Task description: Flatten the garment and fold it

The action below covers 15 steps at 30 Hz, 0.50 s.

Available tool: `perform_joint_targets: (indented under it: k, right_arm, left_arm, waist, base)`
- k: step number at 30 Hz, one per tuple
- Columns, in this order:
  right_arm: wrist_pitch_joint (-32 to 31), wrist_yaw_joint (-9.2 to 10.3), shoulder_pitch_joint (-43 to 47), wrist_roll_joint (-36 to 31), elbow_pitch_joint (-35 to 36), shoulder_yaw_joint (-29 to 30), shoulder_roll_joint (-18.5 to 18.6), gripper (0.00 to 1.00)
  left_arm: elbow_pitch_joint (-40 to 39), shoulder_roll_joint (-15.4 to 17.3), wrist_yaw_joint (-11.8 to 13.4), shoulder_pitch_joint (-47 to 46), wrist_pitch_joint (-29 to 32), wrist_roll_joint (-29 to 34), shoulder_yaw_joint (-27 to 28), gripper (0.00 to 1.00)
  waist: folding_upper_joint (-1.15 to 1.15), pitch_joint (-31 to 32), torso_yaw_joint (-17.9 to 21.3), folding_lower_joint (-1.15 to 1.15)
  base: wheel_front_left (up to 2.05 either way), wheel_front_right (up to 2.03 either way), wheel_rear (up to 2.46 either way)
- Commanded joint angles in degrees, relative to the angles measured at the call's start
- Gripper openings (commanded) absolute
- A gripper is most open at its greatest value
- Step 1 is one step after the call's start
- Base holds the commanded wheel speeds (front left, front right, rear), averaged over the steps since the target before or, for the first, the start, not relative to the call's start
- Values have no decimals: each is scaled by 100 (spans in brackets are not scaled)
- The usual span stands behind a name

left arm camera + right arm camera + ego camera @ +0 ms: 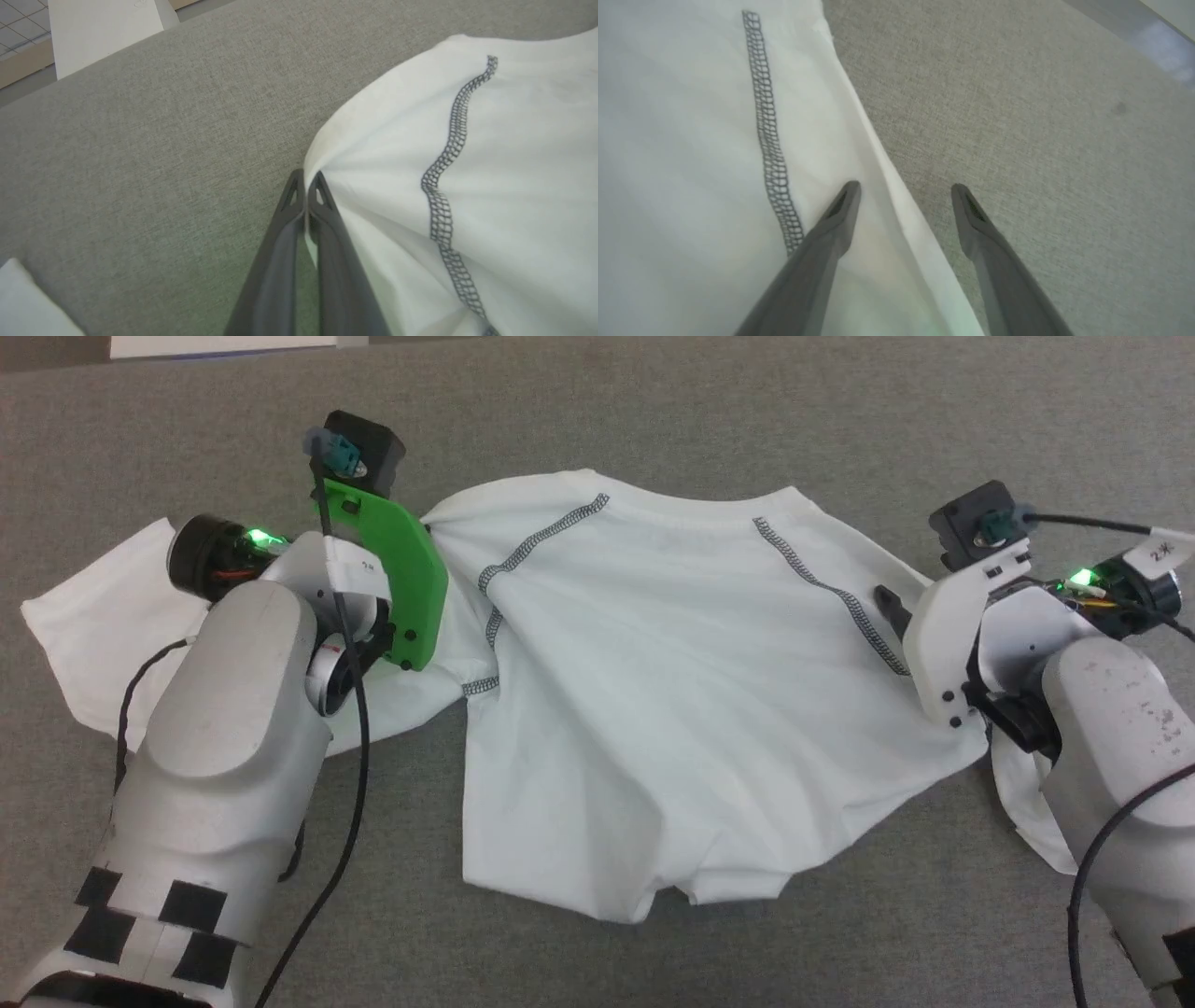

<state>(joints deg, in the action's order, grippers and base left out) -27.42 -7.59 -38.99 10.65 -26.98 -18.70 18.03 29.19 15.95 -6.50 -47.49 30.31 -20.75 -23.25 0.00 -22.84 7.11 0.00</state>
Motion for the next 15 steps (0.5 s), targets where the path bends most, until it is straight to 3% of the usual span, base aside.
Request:
perform_joint_targets:
  k: [1,3,4,6,7,10,15]
  right_arm:
    - [-165,10,-173,22,-126,-73,27,100]
    - [-454,10,-323,117,-314,-229,33,100]
    - [-588,10,-397,193,-392,-326,46,93]
    - [-847,10,-512,371,-523,-484,81,23]
    - [-997,10,-563,470,-569,-551,111,0]
    - [-1321,10,-656,710,-574,-688,193,0]
    - [-1172,10,-908,925,-278,-810,431,0]
  left_arm:
    - [0,8,-6,-136,-38,-60,-6,0]
    - [8,10,-10,-175,-57,-65,-25,0]
    - [13,11,-12,-192,-62,-70,-35,0]
    - [21,11,-16,-219,-64,-86,-49,0]
    - [26,14,-18,-230,-62,-97,-56,0]
    - [29,21,-29,-246,-82,-147,-75,0]
    - [-85,135,-68,-358,-326,-289,-115,0]
  waist:
    - [0,-132,-107,0]
    - [0,-165,-128,0]
    - [0,-181,-137,0]
    - [0,-204,-151,0]
    - [0,-211,-155,0]
    - [0,-209,-161,0]
    - [0,-183,-127,0]
  base:
    - [0,0,0]
    - [0,0,0]
    - [0,0,0]
    - [0,0,0]
    - [0,0,0]
    - [0,0,0]
    - [0,0,0]
